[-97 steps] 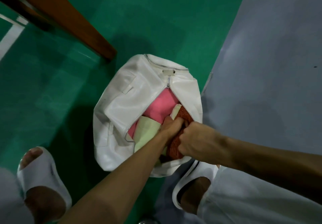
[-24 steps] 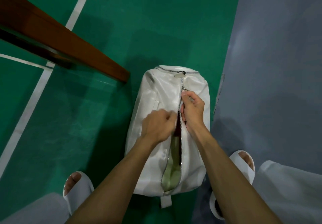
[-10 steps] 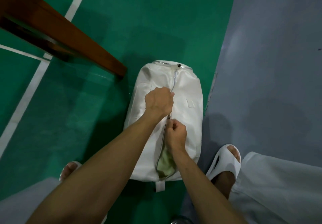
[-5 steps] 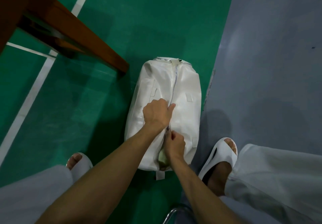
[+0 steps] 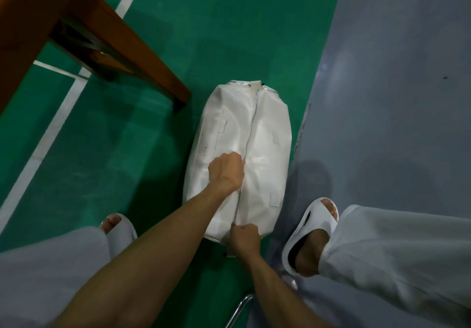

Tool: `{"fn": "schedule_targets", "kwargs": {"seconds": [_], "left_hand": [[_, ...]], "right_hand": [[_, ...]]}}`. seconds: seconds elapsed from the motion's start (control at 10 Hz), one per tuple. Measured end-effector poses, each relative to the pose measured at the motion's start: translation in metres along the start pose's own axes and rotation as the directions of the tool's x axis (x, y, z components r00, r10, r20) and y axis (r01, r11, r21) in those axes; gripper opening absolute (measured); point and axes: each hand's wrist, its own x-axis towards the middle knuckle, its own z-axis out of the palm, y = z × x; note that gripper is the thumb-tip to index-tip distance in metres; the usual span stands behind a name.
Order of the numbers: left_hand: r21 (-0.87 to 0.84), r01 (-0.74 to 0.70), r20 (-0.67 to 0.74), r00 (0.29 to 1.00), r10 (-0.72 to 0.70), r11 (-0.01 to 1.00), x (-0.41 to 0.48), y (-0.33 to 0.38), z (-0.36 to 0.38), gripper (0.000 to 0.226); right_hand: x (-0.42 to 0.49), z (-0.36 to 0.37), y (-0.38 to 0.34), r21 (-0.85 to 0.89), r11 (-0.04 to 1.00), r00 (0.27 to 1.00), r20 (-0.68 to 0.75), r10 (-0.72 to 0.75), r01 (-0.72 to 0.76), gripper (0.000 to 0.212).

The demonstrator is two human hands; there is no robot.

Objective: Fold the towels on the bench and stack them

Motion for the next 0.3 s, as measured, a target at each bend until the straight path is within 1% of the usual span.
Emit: {"fn": "schedule_targets", "kwargs": {"seconds": [0.1,0.2,0.3], "left_hand": [[-0.050,-0.017,-0.015,1.000,0.016,0.999,-0.013,-0.004,-0.003,0.038],[-0.058,-0.061,0.049,0.997,0.064,0.996,-0.034,-0.013,-0.009,0.041],[-0.043,-0.095,0.091,0.991,0.099,0.995,-0.053,-0.028,-0.014,0.045]], "right_hand": [[0.000,-0.003,0.014,-0.069,0.997,0.995,0.096,0.034,-0.028,0.028],[-0.006,-0.013,0.003,-0.171,0.985,0.986,0.163,0.031,-0.003,0.012],[-0.026,-0.034,-0.021,-0.551,0.801,0.972,0.140,-0.187,0.234,0.028]]}}
